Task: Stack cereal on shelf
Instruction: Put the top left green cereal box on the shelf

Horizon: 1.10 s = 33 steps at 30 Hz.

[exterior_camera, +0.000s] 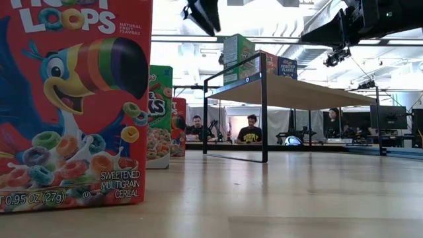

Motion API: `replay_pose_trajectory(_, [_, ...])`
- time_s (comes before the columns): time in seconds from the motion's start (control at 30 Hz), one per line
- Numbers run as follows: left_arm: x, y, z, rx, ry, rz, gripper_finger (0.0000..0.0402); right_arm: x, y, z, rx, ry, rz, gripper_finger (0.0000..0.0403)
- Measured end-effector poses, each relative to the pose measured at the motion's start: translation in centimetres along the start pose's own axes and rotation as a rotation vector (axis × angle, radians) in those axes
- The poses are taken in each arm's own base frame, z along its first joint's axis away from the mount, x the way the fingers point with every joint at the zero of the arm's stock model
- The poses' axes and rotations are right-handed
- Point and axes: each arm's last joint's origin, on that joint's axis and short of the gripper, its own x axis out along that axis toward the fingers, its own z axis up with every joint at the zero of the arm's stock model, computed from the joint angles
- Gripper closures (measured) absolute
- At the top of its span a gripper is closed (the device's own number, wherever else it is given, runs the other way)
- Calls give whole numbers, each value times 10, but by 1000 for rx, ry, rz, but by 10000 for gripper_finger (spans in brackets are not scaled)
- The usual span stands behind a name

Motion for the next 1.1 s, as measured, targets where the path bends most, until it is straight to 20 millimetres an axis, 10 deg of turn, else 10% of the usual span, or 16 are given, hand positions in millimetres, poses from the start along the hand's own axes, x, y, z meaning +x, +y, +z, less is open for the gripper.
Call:
replay_pose_trajectory(0.33, [43,-28,-59,-77,-160,-114,396,10,6,-11,59,99,52,403])
replay_pose_trajectory(0.57, [67,-11,-92,-231,-436,-220,398,28,12,-17,82,121,49,403])
replay_pose_trajectory(1.1, [85,28,-90,-192,-574,-271,401,99,7,-12,109,139,-95,403])
